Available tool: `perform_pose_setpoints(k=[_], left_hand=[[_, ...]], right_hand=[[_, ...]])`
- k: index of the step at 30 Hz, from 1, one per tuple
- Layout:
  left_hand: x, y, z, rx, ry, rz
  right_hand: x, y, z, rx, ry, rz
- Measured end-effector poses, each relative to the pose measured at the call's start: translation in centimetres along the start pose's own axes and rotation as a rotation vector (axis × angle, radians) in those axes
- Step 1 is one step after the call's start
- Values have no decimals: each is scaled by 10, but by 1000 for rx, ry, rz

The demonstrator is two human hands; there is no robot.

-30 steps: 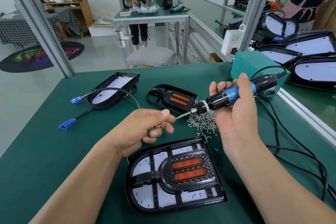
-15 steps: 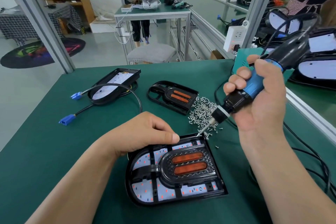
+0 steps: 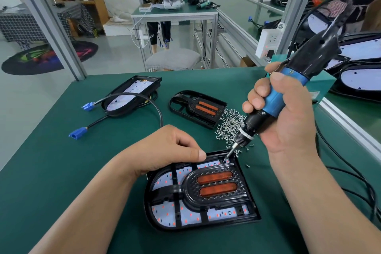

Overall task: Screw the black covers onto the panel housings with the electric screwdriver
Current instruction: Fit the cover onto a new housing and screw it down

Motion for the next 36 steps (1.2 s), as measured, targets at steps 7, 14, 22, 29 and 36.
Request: perform_pose_setpoints(k=[7, 14, 22, 29, 36], left_hand=[[-2, -4, -1, -58, -34, -57], [-4, -7, 3, -103, -47, -102], [-3, -9, 3, -135, -45, -98], [-4, -10, 2, -133, -44, -92], [-4, -11, 0, -131, -35, -95]], right_hand=[[8, -10, 4, 55, 28, 144], [18, -23, 2, 103, 64, 307], [16, -23, -3, 149, 13, 243], [14, -26, -4, 177, -8, 254], [12, -34, -11, 159, -32, 454]])
Point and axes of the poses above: each hand's wrist, its own x-axis away from the middle knuckle, its own y-axis out of the back of the hand, z = x × y, the point moved 5 cm from there along -x, towards the middle knuckle, and after that the axes turned 11 degrees about -z, right-handed, at the moved point
